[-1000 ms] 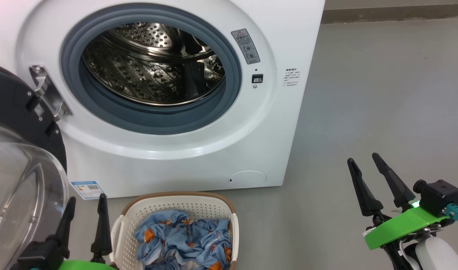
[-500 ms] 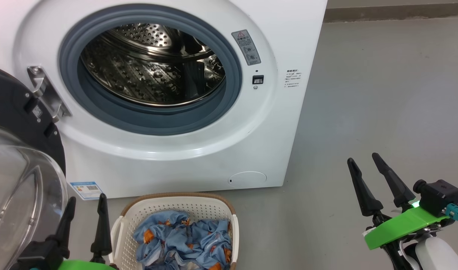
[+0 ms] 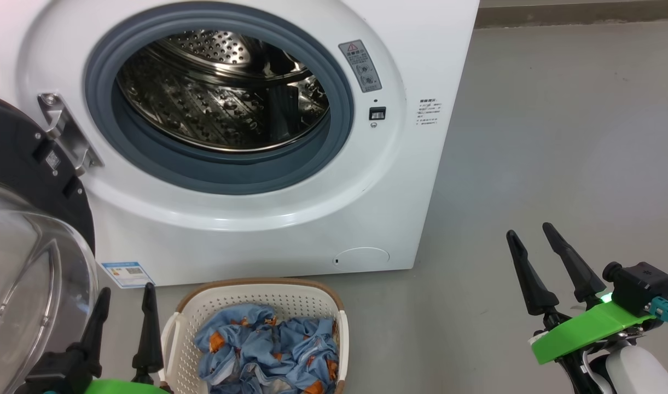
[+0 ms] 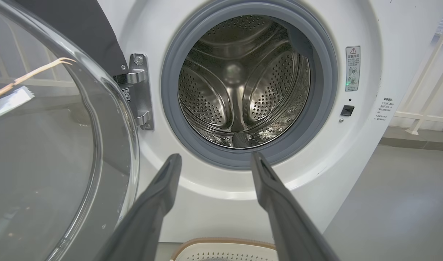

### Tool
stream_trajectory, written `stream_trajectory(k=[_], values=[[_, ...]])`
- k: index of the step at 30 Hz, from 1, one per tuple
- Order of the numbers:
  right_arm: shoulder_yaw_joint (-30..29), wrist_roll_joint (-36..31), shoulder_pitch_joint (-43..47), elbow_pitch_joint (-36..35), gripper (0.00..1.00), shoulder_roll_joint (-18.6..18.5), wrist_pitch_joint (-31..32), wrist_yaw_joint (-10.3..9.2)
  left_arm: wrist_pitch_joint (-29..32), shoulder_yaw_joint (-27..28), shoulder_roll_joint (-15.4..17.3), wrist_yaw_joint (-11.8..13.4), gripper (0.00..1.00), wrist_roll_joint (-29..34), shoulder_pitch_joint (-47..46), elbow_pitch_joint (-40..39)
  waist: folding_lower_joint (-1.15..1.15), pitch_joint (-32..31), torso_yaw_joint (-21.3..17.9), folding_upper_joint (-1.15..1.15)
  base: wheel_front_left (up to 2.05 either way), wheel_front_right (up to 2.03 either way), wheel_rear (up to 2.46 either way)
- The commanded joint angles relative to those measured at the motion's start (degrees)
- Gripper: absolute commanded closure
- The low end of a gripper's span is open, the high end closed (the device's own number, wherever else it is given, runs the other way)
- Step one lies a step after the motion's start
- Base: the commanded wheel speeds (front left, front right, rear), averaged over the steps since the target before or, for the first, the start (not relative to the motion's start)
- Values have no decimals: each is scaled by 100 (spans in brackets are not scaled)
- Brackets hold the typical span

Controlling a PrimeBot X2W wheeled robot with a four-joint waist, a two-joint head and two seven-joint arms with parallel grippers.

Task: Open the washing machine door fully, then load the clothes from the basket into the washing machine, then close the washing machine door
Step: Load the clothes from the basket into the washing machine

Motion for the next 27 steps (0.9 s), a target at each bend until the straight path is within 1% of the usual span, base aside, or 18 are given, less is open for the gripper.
stream_trajectory(k=[1, 8, 27], values=[[105, -52, -86, -164, 0, -41, -69, 9, -53, 226, 70, -59, 0, 75, -210, -116, 0, 10, 1, 0, 0, 0, 0], [123, -45, -105, -174, 0, -61, -69, 9, -53, 225, 69, -82, 0, 86, -229, -114, 0, 67, -3, 0, 0, 0, 0], [71, -57, -212, -247, 0, -49, -69, 9, -54, 182, 92, -127, 0, 124, -462, -34, 0, 482, -80, 0, 0, 0, 0]])
